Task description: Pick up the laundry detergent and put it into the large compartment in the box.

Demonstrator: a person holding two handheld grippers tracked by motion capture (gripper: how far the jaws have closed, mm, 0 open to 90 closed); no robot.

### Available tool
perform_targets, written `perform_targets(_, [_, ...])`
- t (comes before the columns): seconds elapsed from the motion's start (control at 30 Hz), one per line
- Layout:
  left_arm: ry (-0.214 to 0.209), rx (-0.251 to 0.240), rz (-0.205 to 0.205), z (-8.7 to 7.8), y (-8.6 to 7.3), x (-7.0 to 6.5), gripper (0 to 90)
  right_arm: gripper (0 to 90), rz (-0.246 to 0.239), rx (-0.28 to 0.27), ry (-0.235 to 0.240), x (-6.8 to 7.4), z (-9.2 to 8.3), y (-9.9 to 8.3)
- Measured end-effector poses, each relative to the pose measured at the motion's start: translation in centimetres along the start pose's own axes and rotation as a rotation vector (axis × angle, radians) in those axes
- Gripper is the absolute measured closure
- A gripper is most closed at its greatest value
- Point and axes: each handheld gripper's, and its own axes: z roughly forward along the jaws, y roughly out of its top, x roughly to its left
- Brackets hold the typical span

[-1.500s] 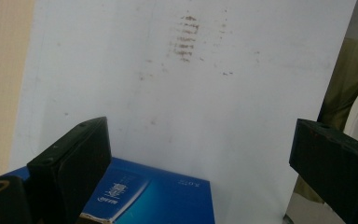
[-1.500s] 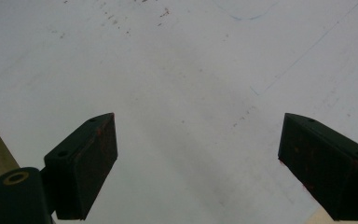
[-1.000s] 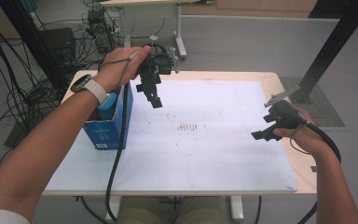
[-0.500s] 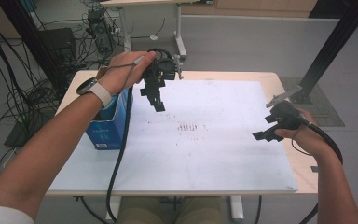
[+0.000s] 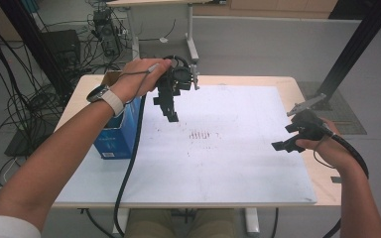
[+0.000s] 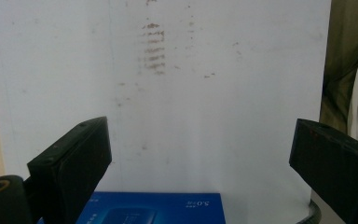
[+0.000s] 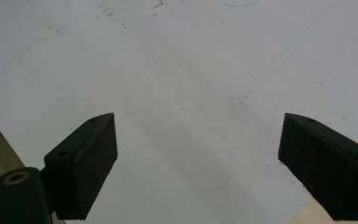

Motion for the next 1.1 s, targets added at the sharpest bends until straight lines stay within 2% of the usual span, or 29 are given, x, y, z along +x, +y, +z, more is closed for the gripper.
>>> perform_targets(0.57, [0.002, 0.006, 0.029, 0.41, 0.21, -0.23, 6.1, 11.7, 0.002, 0.004, -0.002, -0.02, -0.01, -0.01])
perform_targets(1.1, [0.006, 0.019, 0.02, 0.87, 0.3, -0.33, 6.1, 11.7, 0.006, -0.001, -0.001, -0.07, -0.07, -0.43])
